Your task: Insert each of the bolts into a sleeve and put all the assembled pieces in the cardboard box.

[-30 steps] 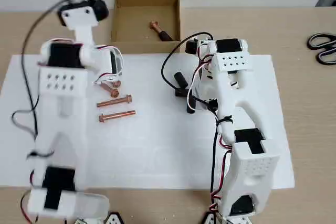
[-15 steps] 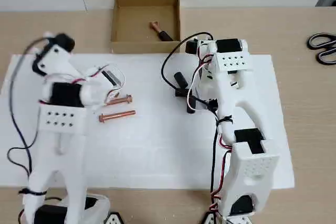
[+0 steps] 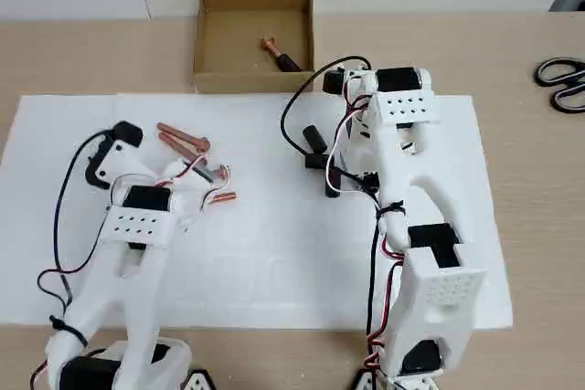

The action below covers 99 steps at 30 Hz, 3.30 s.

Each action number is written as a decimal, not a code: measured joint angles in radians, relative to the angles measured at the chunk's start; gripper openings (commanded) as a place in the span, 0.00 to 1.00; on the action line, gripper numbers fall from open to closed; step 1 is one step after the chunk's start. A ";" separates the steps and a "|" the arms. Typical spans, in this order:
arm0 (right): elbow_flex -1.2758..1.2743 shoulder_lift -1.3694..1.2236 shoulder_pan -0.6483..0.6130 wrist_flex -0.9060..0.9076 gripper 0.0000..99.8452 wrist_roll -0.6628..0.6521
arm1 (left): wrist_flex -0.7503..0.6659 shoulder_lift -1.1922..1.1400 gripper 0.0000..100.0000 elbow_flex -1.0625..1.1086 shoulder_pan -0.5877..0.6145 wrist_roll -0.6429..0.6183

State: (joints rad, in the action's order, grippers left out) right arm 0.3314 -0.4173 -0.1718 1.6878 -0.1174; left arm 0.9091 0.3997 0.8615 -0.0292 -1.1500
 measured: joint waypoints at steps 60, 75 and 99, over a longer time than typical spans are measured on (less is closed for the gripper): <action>0.000 0.000 0.000 0.000 0.00 0.000 | 0.509 -0.721 0.12 -0.701 0.084 -0.178; 0.000 0.000 0.000 0.000 0.00 0.000 | 0.483 -0.761 0.01 -0.746 0.081 -0.149; 0.000 0.000 0.000 0.000 0.00 0.000 | 0.815 -0.789 0.01 -1.083 0.101 0.847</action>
State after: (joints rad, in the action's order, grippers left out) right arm 0.3314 -0.4173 -0.1718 1.6878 -0.1174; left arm 1.7238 -0.3890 -0.2217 0.0721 -0.3030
